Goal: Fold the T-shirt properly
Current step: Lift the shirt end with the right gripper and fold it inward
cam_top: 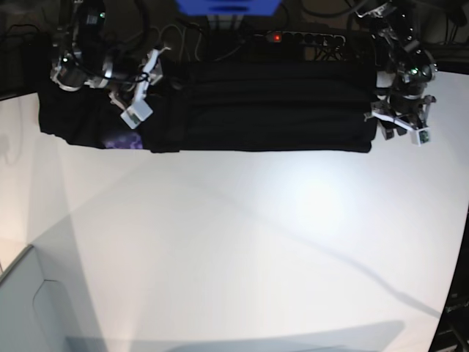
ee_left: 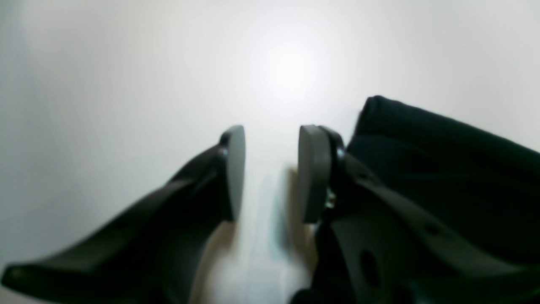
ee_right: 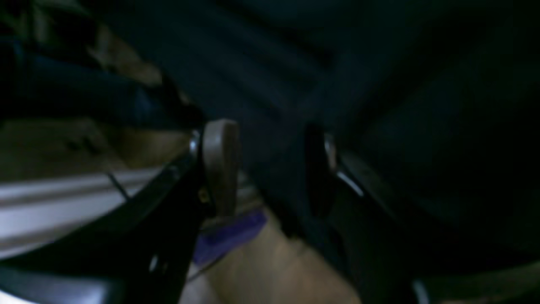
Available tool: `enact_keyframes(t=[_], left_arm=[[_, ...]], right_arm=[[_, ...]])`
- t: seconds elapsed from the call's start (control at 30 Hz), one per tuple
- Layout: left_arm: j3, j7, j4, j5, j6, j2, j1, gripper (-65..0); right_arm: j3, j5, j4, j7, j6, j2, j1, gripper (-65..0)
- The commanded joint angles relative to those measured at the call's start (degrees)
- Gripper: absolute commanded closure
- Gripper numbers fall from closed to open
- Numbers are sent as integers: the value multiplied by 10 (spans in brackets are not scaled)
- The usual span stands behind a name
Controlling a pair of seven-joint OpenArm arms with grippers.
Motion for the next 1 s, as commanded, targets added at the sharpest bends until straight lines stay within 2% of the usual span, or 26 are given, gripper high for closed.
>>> enact_keyframes(t=[0.0,0.07,0.17,0.27,0.37,0.5,0.57,0.63,0.8,0.87,0.97], left_arm=[[-2,-11,9,-7,0,-8,-2,-207],[-2,-11,9,-7,0,-8,-2,-208],[-2,-11,9,-7,0,-8,-1,-208],[-2,-11,9,-7,0,-8,-1,-208],[-2,-11,9,-7,0,-8,-1,-208],[-2,-11,8,-7,0,-8,-1,-208],[-2,-11,8,-7,0,-8,-2,-208],[-2,-11,8,-7,0,-8,-3,-208],[-2,-11,-13,-7,0,-8,-7,-208],[-2,-12,-23,-7,0,-8,-7,-208],[-2,-14,-28,-7,-1,-8,-7,-208]], right_arm=[[16,21,10,11,4,4,5,-240],[38,41,10,12,4,4,18,-239],[82,13,6,15,4,3,37,-217],[111,-47,6,20,4,3,50,-127],[129,-112,9,59,4,3,46,0],[130,-156,10,110,-53,-7,22,0],[131,-156,10,146,-77,-12,6,0],[127,-157,8,184,-121,-17,-8,0],[96,-158,-44,233,-196,-21,-4,0],[74,-159,-90,250,-205,-21,9,0],[43,-192,-146,277,-207,-22,27,0]])
